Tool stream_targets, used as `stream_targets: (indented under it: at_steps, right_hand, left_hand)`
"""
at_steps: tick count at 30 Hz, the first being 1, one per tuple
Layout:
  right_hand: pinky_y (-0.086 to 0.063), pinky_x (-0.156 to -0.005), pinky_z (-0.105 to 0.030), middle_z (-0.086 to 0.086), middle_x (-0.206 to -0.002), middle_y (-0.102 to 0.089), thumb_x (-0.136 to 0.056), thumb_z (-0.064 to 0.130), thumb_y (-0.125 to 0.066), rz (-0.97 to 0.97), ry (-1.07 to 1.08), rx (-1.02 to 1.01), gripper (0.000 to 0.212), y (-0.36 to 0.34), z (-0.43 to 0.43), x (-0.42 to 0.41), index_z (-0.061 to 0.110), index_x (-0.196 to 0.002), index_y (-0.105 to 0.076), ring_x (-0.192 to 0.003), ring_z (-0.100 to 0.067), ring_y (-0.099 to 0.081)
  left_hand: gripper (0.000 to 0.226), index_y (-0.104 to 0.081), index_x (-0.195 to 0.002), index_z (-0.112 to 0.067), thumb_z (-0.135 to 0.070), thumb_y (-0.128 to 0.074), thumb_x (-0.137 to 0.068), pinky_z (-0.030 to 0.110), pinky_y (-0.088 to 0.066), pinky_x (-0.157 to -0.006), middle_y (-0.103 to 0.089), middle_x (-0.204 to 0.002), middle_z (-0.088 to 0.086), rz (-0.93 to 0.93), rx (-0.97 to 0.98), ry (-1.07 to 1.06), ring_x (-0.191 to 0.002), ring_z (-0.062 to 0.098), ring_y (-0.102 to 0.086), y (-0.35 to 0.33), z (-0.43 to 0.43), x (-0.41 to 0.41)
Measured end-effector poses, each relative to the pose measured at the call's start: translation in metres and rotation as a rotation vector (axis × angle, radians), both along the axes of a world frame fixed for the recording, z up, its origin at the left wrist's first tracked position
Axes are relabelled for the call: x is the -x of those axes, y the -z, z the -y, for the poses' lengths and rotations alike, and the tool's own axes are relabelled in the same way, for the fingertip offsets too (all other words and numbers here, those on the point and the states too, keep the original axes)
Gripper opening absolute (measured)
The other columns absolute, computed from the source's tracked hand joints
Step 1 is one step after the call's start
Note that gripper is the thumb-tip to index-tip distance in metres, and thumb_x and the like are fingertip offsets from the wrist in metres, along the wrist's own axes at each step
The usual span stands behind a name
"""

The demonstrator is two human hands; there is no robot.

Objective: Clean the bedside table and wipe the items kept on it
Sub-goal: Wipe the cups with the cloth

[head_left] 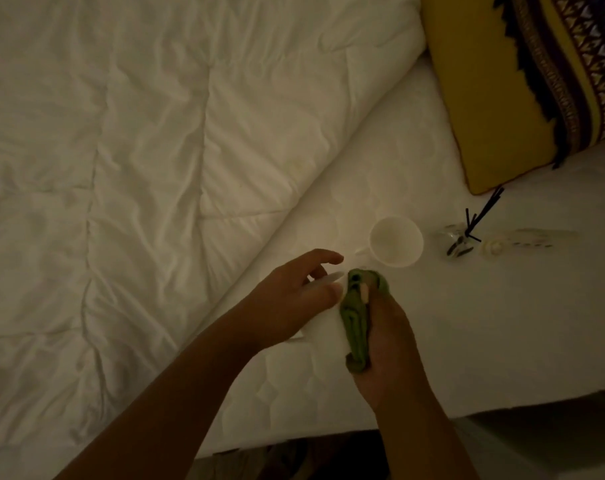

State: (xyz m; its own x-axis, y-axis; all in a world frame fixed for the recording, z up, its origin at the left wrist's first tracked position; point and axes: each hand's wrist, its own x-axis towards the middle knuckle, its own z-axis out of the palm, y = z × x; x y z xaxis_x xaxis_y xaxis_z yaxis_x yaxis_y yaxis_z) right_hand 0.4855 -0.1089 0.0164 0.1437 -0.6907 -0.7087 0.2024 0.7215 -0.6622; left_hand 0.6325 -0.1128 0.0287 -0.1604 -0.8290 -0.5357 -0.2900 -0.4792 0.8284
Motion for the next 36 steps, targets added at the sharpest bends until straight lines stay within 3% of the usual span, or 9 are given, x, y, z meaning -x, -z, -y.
stream_targets:
  at_steps: [4, 9, 13, 17, 23, 26, 29, 34, 36]
  right_hand:
    - [-0.053, -0.069, -0.019, 0.010, -0.090, -0.067, -0.072, 0.061, -0.066, -0.392, -0.007, 0.438, 0.041, -0.008, -0.009, -0.005, 0.031, -0.099, -0.060, -0.083, -0.003, -0.066]
    - [-0.041, -0.087, -0.002, 0.003, -0.120, -0.048, -0.079, 0.049, -0.064, -0.767, -0.200, 0.899, 0.052, 0.003, -0.027, -0.012, 0.020, -0.119, -0.047, -0.107, 0.002, -0.049]
    - [-0.048, -0.081, -0.011, 0.018, -0.106, -0.057, -0.080, 0.047, -0.063, -0.613, 0.008, 0.764, 0.033, 0.002, -0.019, -0.011, 0.039, -0.110, -0.051, -0.099, 0.000, -0.059]
    - [-0.056, -0.071, -0.022, 0.011, -0.089, -0.066, -0.077, 0.052, -0.061, -0.397, 0.108, 0.524, 0.028, -0.004, -0.006, -0.008, 0.032, -0.096, -0.062, -0.082, -0.006, -0.066]
    - [-0.054, -0.085, -0.053, -0.016, -0.116, -0.068, -0.086, 0.043, -0.055, 0.188, 0.041, -0.126, 0.047, 0.002, 0.016, 0.008, 0.012, -0.121, -0.061, -0.104, -0.038, -0.065]
    - [-0.059, -0.066, -0.041, -0.013, -0.103, -0.074, -0.095, 0.037, -0.047, 0.218, -0.037, -0.197, 0.034, 0.006, 0.017, 0.016, 0.017, -0.112, -0.068, -0.088, -0.031, -0.072]
    - [-0.059, -0.065, -0.040, -0.013, -0.106, -0.073, -0.097, 0.038, -0.043, 0.224, -0.019, -0.160, 0.034, 0.008, 0.011, 0.016, 0.019, -0.113, -0.066, -0.089, -0.032, -0.071]
    - [-0.057, -0.076, -0.044, -0.009, -0.097, -0.068, -0.096, 0.043, -0.046, -0.177, 0.089, 0.080, 0.026, 0.005, 0.006, 0.009, 0.024, -0.099, -0.063, -0.088, -0.024, -0.066]
    - [-0.054, -0.070, -0.024, 0.004, -0.088, -0.065, -0.091, 0.050, -0.051, -0.365, 0.042, 0.320, 0.017, -0.001, 0.002, 0.007, 0.035, -0.093, -0.058, -0.079, -0.005, -0.065]
  left_hand:
    - [0.050, -0.049, -0.126, -0.039, -0.053, -0.046, -0.078, 0.037, -0.055, -0.082, -0.061, -0.102, -0.004, 0.019, -0.032, -0.109, -0.091, 0.013, -0.063, 0.005, 0.008, 0.004]
    - [0.054, -0.054, -0.120, -0.037, -0.057, -0.050, -0.071, 0.031, -0.054, -0.078, -0.065, -0.101, -0.006, -0.002, -0.093, -0.200, -0.089, 0.009, -0.065, 0.000, 0.018, 0.013]
    - [0.067, -0.051, -0.130, -0.032, -0.060, -0.049, -0.069, 0.037, -0.055, -0.084, -0.063, -0.105, -0.005, 0.026, -0.072, -0.182, -0.093, 0.011, -0.064, -0.001, 0.018, 0.016]
    - [0.070, -0.043, -0.140, -0.033, -0.054, -0.049, -0.073, 0.030, -0.051, -0.083, -0.058, -0.108, -0.012, -0.016, -0.009, -0.142, -0.097, 0.009, -0.060, -0.005, 0.016, 0.008]
    - [0.077, -0.037, -0.143, -0.042, -0.055, -0.054, -0.069, 0.026, -0.052, -0.083, -0.058, -0.102, -0.026, -0.093, 0.007, -0.015, -0.092, -0.003, -0.061, -0.013, 0.010, -0.001]
    - [0.077, -0.030, -0.143, -0.048, -0.057, -0.054, -0.071, 0.028, -0.056, -0.081, -0.057, -0.105, -0.024, -0.130, -0.010, 0.082, -0.095, 0.001, -0.062, -0.016, 0.009, 0.000]
    - [0.069, -0.028, -0.144, -0.048, -0.050, -0.052, -0.080, 0.028, -0.055, -0.082, -0.057, -0.110, -0.011, -0.125, -0.033, 0.088, -0.095, 0.005, -0.062, -0.014, 0.012, 0.002]
    - [0.067, -0.029, -0.145, -0.044, -0.055, -0.047, -0.081, 0.031, -0.050, -0.091, -0.060, -0.113, -0.007, -0.070, -0.064, 0.071, -0.102, 0.009, -0.060, -0.006, 0.018, 0.010]
    - [0.069, -0.033, -0.144, -0.041, -0.056, -0.047, -0.079, 0.038, -0.048, -0.098, -0.061, -0.116, -0.003, -0.047, -0.062, 0.012, -0.106, 0.013, -0.060, 0.000, 0.018, 0.012]
